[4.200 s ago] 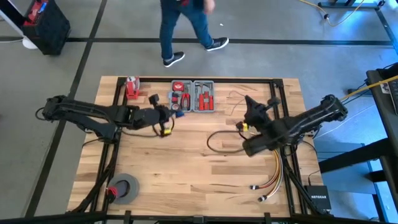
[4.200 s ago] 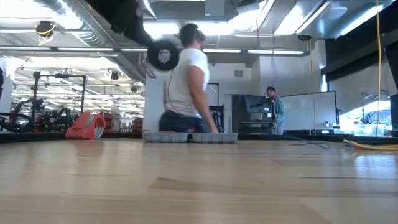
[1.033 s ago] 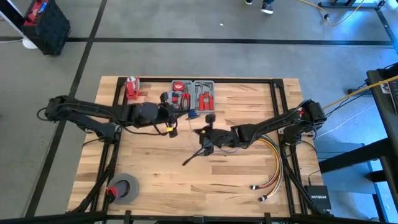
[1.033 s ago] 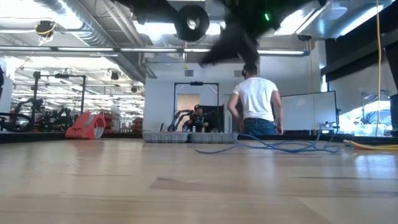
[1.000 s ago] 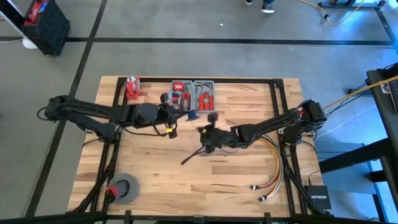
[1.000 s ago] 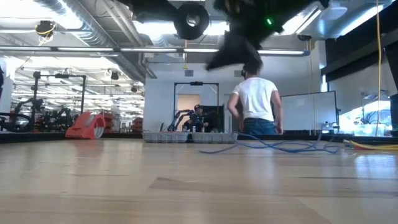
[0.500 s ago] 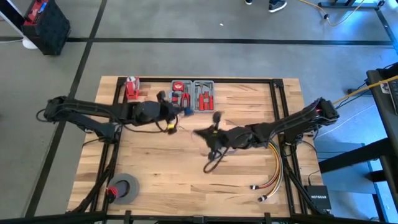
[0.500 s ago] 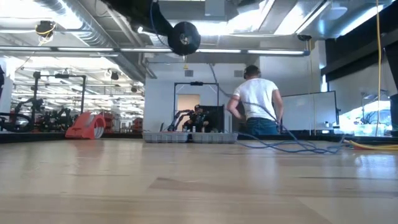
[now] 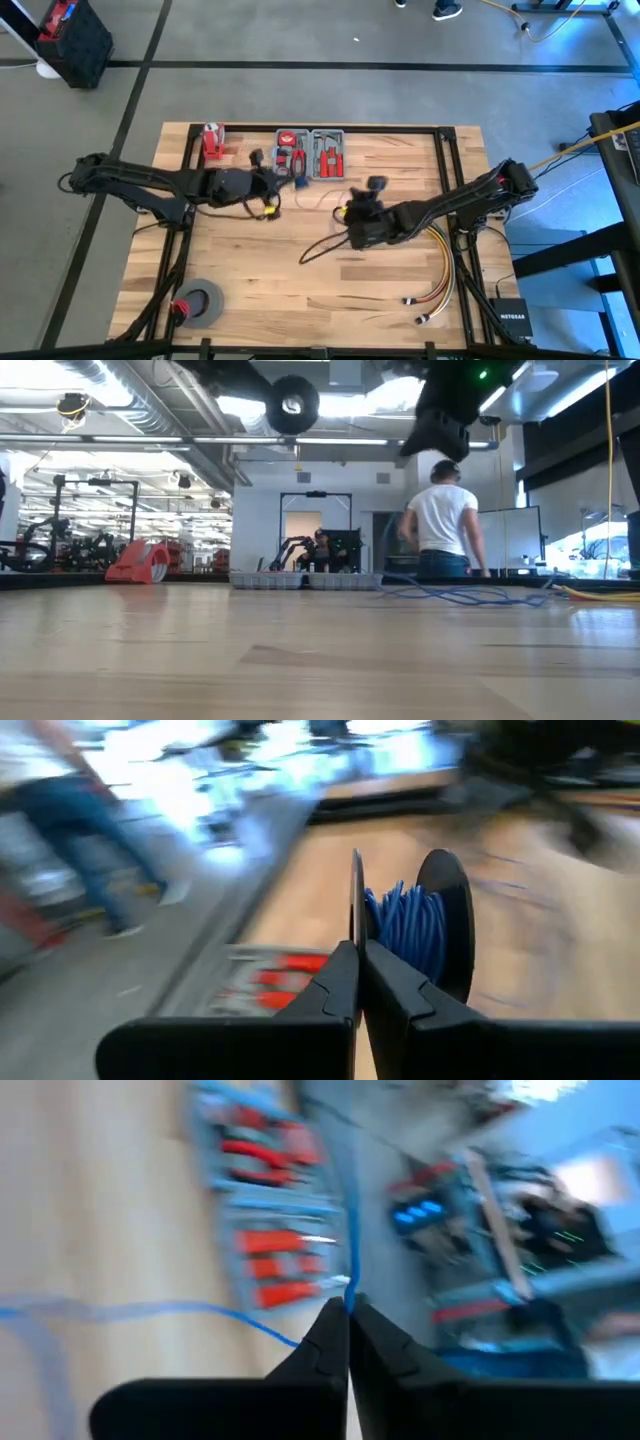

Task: Coil cords
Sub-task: Uncoil the blue wire from the spool

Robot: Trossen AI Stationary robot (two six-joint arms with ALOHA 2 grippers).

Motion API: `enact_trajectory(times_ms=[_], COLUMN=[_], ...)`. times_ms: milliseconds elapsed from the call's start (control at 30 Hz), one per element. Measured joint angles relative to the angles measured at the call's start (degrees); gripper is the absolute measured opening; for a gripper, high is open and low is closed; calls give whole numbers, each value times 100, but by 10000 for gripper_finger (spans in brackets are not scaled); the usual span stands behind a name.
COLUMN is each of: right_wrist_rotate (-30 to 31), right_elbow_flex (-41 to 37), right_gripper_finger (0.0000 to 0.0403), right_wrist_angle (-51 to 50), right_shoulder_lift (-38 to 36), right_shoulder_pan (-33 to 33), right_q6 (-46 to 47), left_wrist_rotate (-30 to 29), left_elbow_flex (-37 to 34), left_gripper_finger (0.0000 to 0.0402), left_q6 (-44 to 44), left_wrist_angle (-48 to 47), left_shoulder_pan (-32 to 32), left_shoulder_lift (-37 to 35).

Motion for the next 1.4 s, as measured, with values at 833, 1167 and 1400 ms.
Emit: enact_trajectory(times_ms=[833,1167,1400], right_wrist_rotate=[-4408,-1395,124], right_elbow_flex=[9,17,793], right_gripper_finger=[3,3,3], right_wrist_angle=[1716,-2598,-4925], right_shoulder_lift=[-696,-232,-676], right_shoulder_pan=[8,-46,-64], right_q6=[-1252,1678,3652], left_wrist_rotate=[-1260,-92,162], left_elbow_flex=[0,-4,-2], left_gripper_finger=[0,0,0], left_q6=[-1083,-113,-576], left_wrist_angle=[-242,2,-1263], left_shoulder_pan=[749,-267,-286], left_shoulder_lift=[-33,-170,-121])
